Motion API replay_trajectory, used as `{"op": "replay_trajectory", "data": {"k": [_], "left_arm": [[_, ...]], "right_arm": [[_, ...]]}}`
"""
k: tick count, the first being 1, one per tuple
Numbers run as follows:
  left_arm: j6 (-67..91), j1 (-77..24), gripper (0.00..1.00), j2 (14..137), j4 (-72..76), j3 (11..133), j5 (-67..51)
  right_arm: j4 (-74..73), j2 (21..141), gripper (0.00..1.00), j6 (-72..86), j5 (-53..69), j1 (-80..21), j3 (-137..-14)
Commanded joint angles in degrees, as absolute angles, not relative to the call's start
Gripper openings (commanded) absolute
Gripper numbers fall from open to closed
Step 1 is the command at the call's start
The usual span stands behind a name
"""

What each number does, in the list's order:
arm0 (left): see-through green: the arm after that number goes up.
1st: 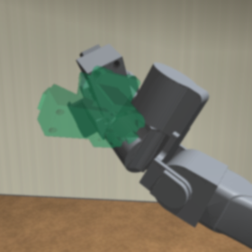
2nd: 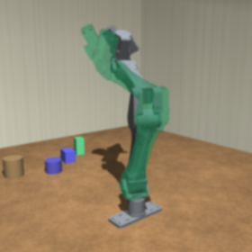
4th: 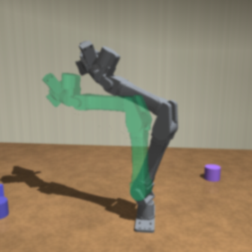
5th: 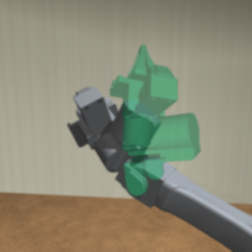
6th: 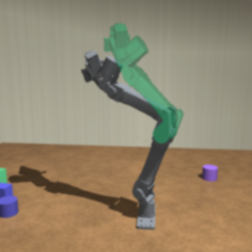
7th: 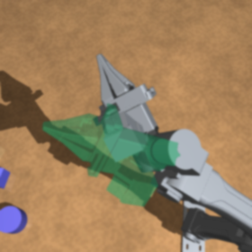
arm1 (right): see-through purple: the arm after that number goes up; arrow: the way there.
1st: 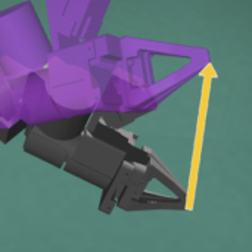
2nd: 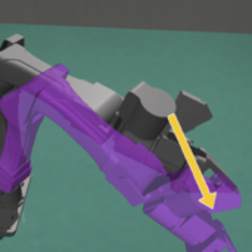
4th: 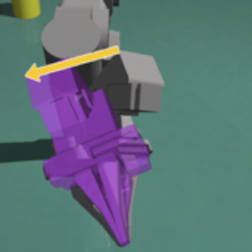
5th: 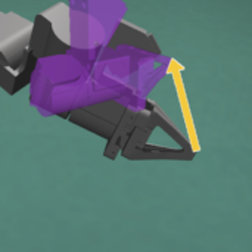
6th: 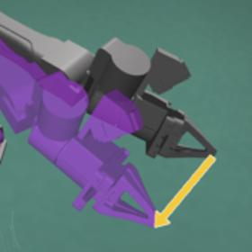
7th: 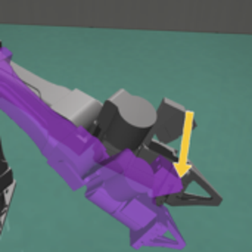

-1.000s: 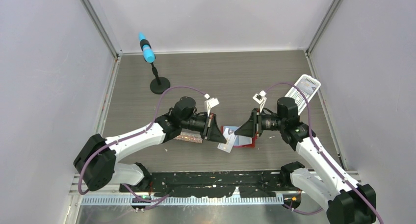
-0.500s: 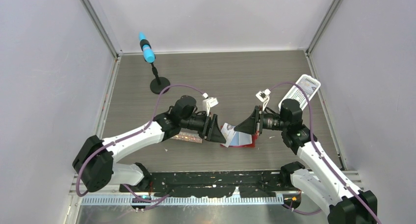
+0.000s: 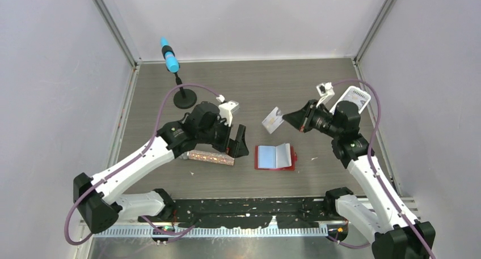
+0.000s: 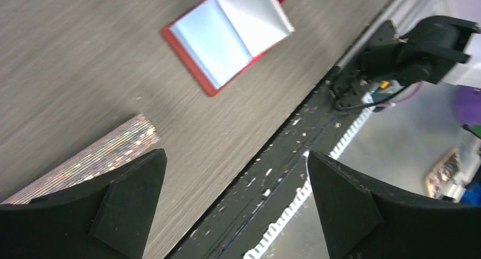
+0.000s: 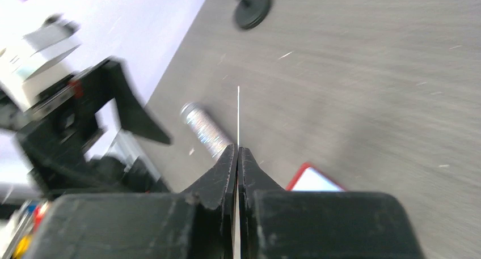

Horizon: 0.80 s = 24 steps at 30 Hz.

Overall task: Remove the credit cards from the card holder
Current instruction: Place the credit card in the storage box.

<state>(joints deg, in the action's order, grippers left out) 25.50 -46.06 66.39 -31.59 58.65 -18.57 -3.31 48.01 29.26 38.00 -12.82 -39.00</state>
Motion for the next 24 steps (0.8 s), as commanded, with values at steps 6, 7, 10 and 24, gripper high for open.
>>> {"op": "replay_trajectory", "data": {"k": [6, 7, 10, 24], "left_arm": [[18.2, -46.1, 1.00, 61.2, -54.1, 67.5, -1.4], [17.6, -46.1, 1.00, 60.2, -54.8, 67.4, -1.4], [15.7, -46.1, 1.00, 57.7, -55.9, 66.0, -0.9], [14.9, -46.2, 1.00, 52.9, -53.0, 59.9, 3.3]], "right_arm": [[0.3, 56.2, 0.05, 25.6, 11.9, -2.6, -45.5], [2.8, 56.6, 0.05, 25.7, 10.3, -0.5, -45.1], [8.5, 58.4, 0.05, 27.4, 3.6, 3.5, -43.4], [29.2, 73.4, 0.05, 29.6, 3.9, 23.8, -38.8]]}}
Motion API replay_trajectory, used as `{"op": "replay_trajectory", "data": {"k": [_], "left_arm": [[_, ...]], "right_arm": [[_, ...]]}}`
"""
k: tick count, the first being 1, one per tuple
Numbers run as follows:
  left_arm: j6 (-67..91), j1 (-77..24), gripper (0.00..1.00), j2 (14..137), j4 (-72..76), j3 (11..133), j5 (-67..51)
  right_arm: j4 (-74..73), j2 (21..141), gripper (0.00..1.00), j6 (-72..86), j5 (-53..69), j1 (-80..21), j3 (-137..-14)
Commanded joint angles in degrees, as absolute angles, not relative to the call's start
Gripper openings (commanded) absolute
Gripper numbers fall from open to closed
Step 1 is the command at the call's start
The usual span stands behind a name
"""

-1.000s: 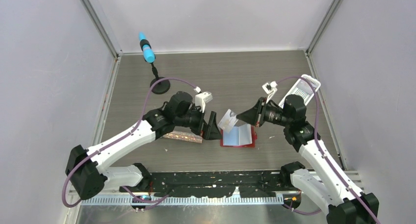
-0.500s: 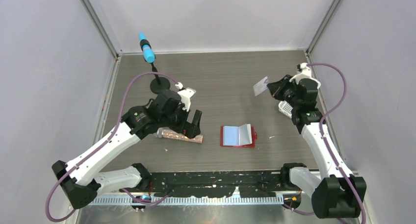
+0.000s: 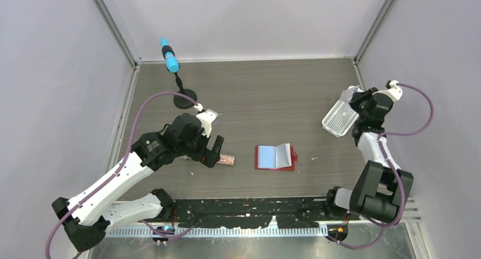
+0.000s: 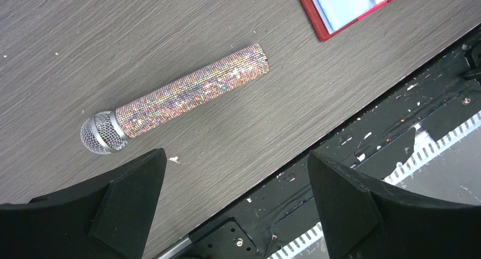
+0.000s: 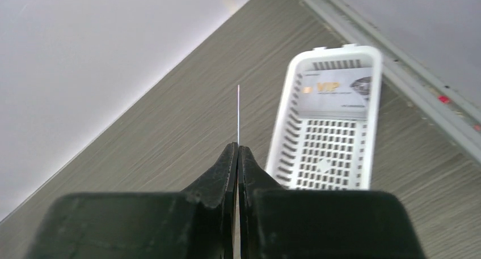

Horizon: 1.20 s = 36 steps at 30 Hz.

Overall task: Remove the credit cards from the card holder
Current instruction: Place the credit card in the storage box.

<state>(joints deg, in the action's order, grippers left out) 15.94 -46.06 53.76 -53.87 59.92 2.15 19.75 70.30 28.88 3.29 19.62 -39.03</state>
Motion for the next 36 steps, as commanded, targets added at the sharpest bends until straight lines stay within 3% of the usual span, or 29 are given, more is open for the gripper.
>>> {"op": "replay_trajectory", "data": {"k": [1, 10, 17, 36], "left_arm": [[14.9, -46.1, 1.00, 53.0, -52.9, 60.0, 3.2], [14.7, -46.1, 1.00, 52.8, -52.8, 59.9, 3.2], [14.6, -46.1, 1.00, 52.6, -52.6, 59.7, 3.1], [14.4, -46.1, 1.00, 51.1, -52.3, 58.8, 3.7]], "right_arm": [[30.2, 75.1, 0.05, 30.1, 5.3, 24.7, -38.6], [43.5, 87.4, 0.05, 34.9, 13.5, 34.2, -38.4], [55.4, 96.6, 0.05, 39.2, 17.3, 34.8, -39.4], [61.0, 105.0, 0.05, 44.3, 16.0, 35.1, -41.6]]}}
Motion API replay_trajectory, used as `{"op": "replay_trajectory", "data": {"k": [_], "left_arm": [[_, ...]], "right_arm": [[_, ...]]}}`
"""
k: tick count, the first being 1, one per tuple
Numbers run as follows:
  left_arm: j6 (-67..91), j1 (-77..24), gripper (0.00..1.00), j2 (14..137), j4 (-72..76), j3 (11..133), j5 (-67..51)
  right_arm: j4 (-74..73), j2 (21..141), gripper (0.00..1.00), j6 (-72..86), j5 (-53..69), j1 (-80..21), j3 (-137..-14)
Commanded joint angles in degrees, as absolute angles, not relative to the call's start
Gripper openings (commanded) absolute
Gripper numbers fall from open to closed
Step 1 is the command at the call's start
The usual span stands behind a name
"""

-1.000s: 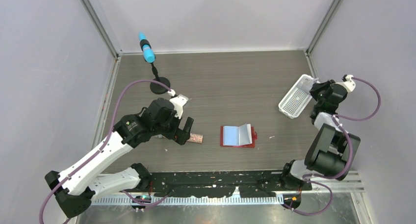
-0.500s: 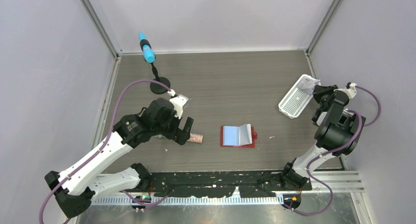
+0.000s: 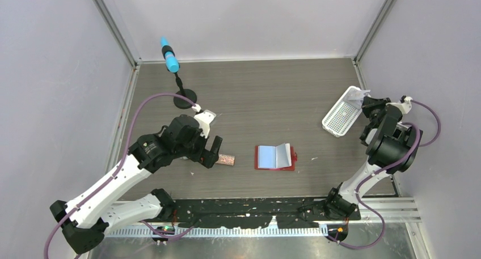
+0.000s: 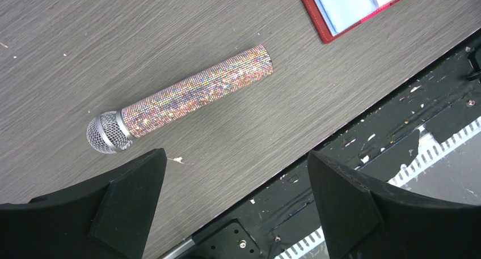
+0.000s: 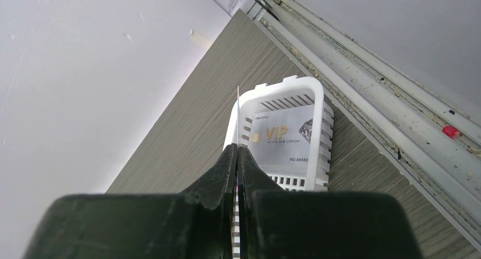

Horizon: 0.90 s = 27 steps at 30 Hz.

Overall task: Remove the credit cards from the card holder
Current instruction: Place the credit card in the storage box.

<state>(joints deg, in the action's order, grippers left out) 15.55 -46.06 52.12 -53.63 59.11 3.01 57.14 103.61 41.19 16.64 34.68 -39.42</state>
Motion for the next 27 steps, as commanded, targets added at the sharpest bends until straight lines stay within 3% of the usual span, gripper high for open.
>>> {"op": "replay_trajectory", "data": {"k": [1, 27], "left_arm": [[14.4, -46.2, 1.00, 51.1, -52.3, 58.9, 3.7], [14.2, -46.1, 1.00, 51.5, -52.5, 59.8, 3.5]], "right_arm": [[60.9, 105.5, 0.05, 44.8, 15.8, 35.1, -41.8], [55.2, 109.8, 0.10, 51.3, 10.2, 35.0, -45.4]]}}
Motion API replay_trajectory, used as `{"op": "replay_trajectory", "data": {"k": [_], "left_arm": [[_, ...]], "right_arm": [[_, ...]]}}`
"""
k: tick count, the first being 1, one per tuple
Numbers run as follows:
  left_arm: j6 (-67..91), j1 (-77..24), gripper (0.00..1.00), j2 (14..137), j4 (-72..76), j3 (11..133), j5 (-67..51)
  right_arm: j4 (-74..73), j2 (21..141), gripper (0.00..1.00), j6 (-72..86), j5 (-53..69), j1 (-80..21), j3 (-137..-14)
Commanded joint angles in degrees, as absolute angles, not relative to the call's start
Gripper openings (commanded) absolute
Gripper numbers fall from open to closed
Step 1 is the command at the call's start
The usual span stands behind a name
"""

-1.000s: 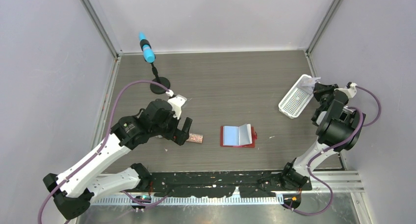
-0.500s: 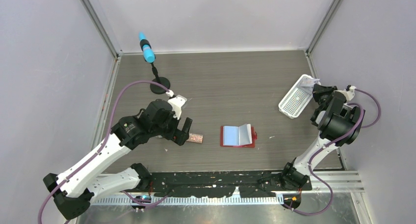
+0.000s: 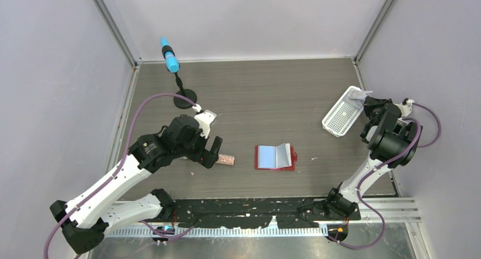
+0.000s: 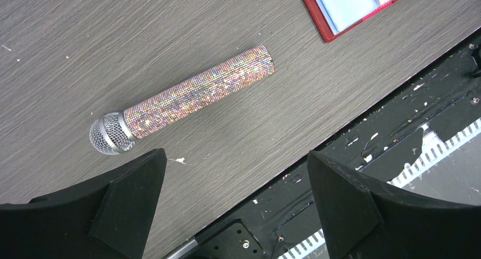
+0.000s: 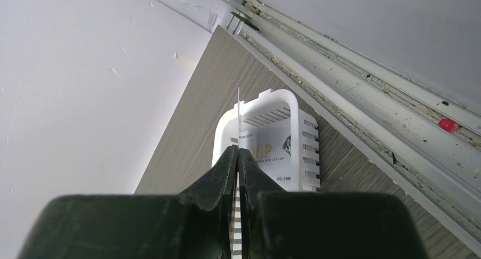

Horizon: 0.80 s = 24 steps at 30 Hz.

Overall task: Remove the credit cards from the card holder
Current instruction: Place the credit card in the storage box.

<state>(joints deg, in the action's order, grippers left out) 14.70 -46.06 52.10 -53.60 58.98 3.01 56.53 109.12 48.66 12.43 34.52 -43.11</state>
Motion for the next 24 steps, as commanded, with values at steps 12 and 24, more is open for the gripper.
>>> {"op": "replay_trajectory", "data": {"k": [12, 24], "left_arm": [[14.0, -46.1, 1.00, 51.4, -52.5, 59.9, 3.7], [14.1, -46.1, 1.00, 50.5, -52.6, 59.7, 4.4]], "right_arm": [[48.5, 110.0, 0.11, 50.7, 8.3, 32.6, -48.3], [43.7, 110.6, 0.16, 51.2, 7.4, 32.2, -50.2]]}}
